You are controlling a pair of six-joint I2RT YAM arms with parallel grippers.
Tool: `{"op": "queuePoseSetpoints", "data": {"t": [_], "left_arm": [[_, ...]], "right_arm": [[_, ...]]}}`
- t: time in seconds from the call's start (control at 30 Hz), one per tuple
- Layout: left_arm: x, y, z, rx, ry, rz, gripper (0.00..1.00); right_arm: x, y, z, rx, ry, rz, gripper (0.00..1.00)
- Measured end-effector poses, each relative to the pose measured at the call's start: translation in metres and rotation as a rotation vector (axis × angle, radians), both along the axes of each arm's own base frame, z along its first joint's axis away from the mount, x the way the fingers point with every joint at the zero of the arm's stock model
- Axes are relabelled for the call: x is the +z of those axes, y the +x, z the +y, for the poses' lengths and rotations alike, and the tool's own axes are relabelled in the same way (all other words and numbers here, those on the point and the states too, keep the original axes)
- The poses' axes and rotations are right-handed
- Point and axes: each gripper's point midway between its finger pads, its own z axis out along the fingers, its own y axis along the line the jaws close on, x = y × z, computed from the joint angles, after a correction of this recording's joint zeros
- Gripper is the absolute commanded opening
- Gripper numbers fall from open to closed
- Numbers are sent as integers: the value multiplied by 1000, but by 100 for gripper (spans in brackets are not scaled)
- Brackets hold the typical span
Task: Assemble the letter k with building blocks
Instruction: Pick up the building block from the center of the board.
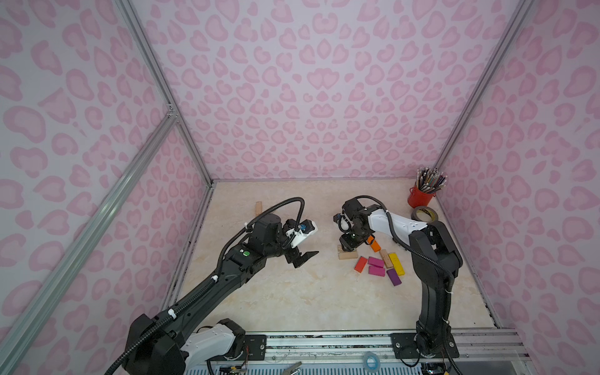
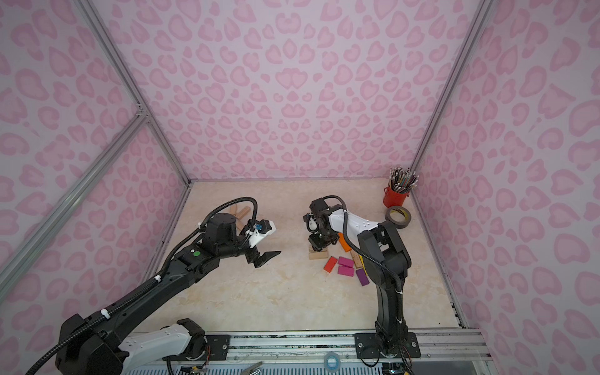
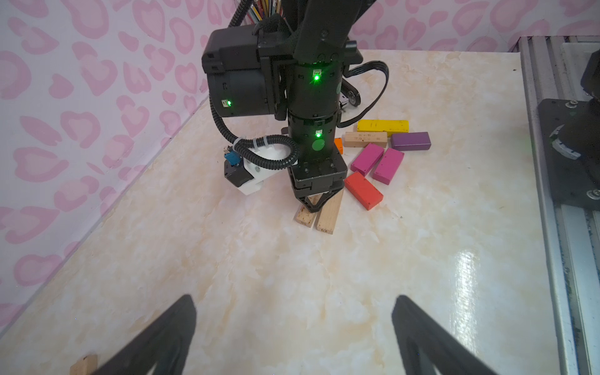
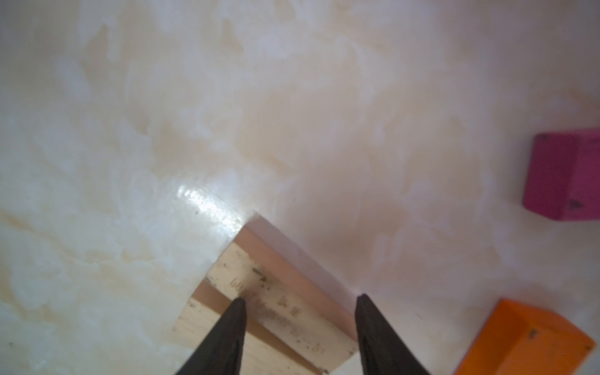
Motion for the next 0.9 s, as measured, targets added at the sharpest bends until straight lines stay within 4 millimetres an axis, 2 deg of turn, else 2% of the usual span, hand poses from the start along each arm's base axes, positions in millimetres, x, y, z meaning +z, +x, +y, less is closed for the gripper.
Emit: {"op": "queuePoseSetpoints", "data": {"t": [0.13,0.3,0.47,0.6,0.77,0.9], "left_arm": [[0,0,0,2,-1,3,96],[0,0,0,6,-2,4,96],[0,1,0,6,-2,3,96],[0,1,1,9,-1,3,96],[0,4,3,34,-3,9,96],[0,24,15,142,-19,32,96]], "right_arm": [[-5,-3,0,42,-9,-4,63],[-7,-2,1,51,-4,-8,59],[-8,1,-2,45,-26,-20,48],[-8,6,-5,28,-46,-42,31],[-6,13,-5,-32,-43,-63,17],[8,23,2,-161,-9,-97,15]]}}
